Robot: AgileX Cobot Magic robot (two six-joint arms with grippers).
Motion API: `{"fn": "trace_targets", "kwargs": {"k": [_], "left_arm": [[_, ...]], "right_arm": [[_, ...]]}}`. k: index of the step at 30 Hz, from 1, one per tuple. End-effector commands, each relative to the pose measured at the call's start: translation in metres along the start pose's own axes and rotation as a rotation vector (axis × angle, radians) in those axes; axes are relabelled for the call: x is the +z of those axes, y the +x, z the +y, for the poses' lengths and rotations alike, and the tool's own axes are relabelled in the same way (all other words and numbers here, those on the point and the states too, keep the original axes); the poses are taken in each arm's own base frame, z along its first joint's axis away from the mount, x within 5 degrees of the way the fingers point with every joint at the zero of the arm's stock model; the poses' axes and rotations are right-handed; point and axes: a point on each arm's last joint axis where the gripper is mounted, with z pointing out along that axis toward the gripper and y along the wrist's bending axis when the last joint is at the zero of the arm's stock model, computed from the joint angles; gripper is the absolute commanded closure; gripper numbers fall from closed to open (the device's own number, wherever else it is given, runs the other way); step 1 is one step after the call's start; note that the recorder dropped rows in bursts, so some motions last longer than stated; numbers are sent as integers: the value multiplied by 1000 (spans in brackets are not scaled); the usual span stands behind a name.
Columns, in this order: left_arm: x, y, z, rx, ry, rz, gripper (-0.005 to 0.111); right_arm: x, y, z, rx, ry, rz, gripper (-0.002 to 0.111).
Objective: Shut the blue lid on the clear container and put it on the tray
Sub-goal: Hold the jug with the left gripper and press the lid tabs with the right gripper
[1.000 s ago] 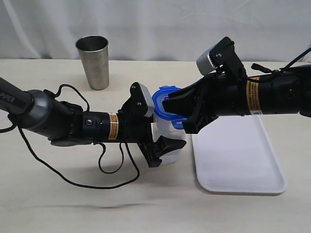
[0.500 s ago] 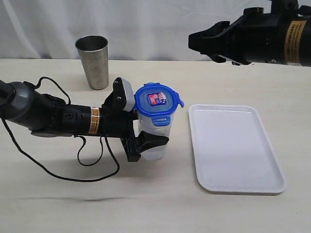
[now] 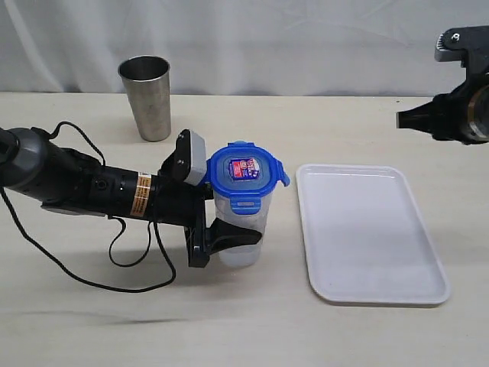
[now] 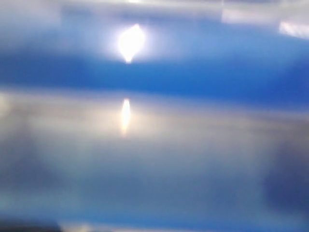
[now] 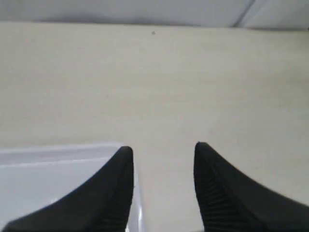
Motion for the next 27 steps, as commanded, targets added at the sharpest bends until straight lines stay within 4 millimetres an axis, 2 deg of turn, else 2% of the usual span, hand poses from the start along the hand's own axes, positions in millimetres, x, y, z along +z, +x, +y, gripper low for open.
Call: {"fn": "trace_targets", "kwargs": {"k": [1,3,5,8,11,13,18,23,27], "left_arm": [[0,0,3,-8,-21,8,107],[-2,3,7,7,-49,38,107],[-3,4,8,3,-56,39,107],[-4,5,8,5,-55,48,107],[-3,4,8,-4,-53,44,107],[-3,4,8,-4,-52,45,107],[-3,5,7,-16,-47,47,107],[-3,5,5,-5,-22,50,107],[-3,5,5,-5,-25,53,107]], "right_arm": [[11,18,44,-75,-402,13,69],[10,11,40,-144,-362,155,69],[3,-1,42,-131,-416,190,69],[-8,-2,56,-172,-633,171,67],[-23,-2,70,-177,-921,156,63],[-31,-5,73,-146,-1070,129,63],[-33,-6,74,-77,-1085,162,63],[-37,-5,85,-93,-1085,150,63],[-44,-1,87,-118,-1157,200,63]]}}
